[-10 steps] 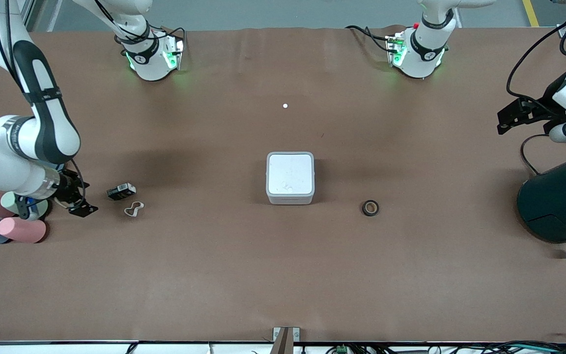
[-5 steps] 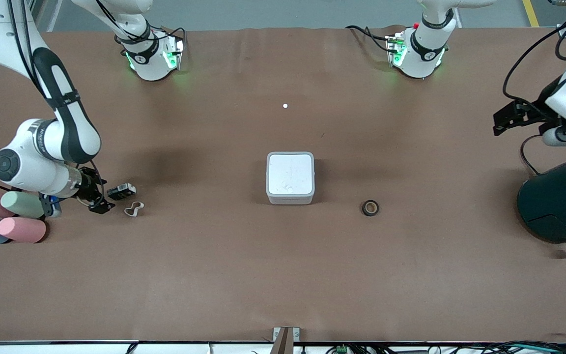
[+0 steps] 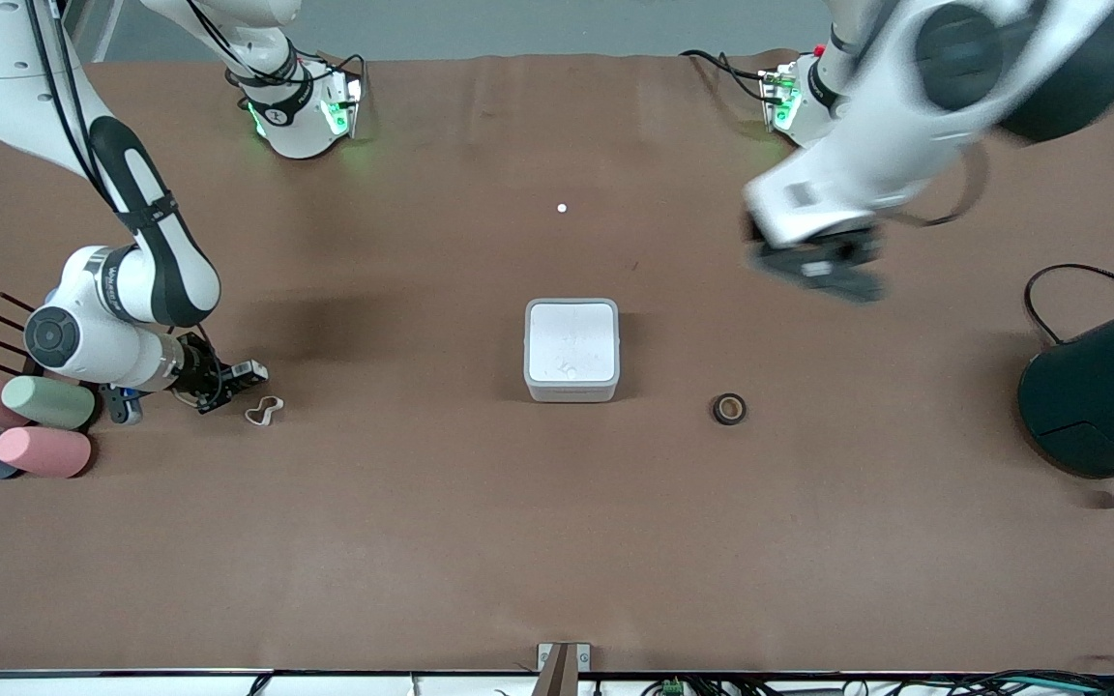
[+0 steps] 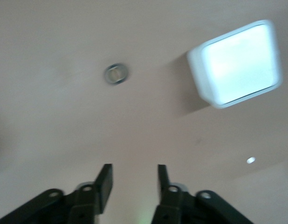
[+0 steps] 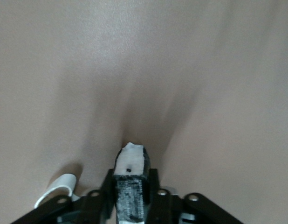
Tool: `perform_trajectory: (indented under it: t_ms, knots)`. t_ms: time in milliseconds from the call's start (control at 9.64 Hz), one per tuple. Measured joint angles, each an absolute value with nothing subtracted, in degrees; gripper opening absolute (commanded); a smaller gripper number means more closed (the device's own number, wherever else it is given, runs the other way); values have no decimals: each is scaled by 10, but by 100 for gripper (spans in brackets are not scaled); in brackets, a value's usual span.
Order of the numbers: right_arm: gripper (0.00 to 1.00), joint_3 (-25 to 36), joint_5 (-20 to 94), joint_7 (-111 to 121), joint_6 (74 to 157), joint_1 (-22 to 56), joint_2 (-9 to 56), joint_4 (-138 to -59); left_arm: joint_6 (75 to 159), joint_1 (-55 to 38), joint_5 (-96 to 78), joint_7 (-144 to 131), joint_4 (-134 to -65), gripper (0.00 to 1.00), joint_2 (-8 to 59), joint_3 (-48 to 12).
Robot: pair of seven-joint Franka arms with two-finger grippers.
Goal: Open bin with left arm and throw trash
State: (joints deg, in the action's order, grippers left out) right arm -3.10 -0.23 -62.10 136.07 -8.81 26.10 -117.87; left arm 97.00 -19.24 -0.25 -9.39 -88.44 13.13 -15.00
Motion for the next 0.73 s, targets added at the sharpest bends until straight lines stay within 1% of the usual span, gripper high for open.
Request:
perform_trajectory:
  t_ms: [207, 311, 415, 519, 622, 726]
  knots:
    - [0, -31, -2, -642, 1356, -87, 259, -1167, 1101, -259, -2, -131, -853, 0, 253, -149]
    - [0, -33, -2, -652, 1320, -82, 254, -1142, 1164, -270, -2, -148, -838, 0, 305, -149]
    - [1, -34, -2, -659, 1235, -73, 245, -1095, 1214, -281, -2, -169, -827, 0, 344, -149]
    - [0, -35, -2, -662, 1129, -61, 232, -1033, 1249, -294, 1, -186, -821, 0, 371, -148]
    - [1, -38, 8, -665, 1043, -47, 222, -973, 1266, -307, 8, -204, -817, 0, 387, -147]
    - [1, -39, 34, -673, 997, -29, 214, -930, 1268, -313, 14, -222, -814, 0, 397, -146]
